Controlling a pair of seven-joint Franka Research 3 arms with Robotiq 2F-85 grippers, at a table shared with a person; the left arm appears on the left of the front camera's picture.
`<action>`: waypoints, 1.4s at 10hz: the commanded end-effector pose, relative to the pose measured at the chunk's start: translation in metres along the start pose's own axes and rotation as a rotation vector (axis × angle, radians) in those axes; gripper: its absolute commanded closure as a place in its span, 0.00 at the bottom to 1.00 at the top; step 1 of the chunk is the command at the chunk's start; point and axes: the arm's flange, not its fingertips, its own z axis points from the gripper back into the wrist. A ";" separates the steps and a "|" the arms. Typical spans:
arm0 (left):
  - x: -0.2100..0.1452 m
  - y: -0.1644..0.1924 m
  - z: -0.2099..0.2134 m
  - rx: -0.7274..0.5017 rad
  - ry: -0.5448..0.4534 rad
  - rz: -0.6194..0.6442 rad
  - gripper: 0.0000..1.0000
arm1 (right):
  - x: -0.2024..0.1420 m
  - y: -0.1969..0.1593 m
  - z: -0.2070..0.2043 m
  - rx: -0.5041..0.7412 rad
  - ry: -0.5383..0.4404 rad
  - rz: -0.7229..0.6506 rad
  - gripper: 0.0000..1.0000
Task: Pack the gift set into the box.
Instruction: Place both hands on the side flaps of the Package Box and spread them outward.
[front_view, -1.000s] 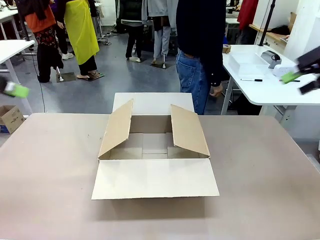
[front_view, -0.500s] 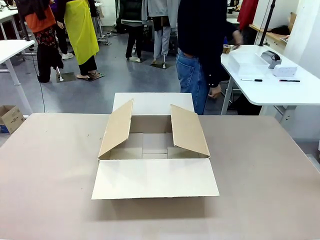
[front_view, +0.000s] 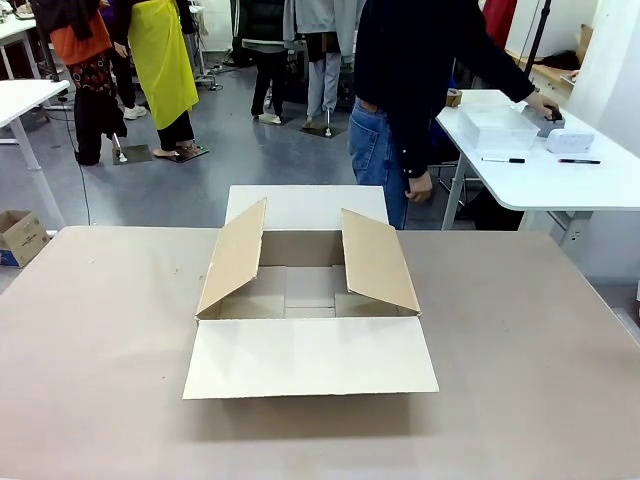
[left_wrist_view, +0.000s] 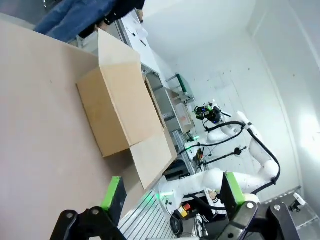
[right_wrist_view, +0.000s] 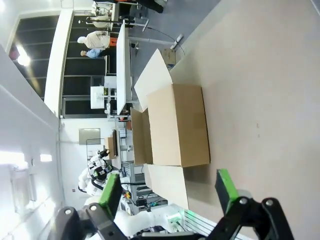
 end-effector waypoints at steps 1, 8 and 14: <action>0.002 0.006 -0.002 -0.004 -0.018 0.021 0.00 | -0.001 -0.013 -0.003 0.013 -0.001 -0.027 0.00; -0.016 -0.126 -0.284 0.352 0.722 -0.278 0.00 | -0.155 0.171 -0.316 -0.649 0.273 0.751 0.00; -0.017 -0.159 -0.353 0.576 0.733 -0.247 0.00 | -0.181 0.179 -0.321 -0.588 0.326 0.599 0.00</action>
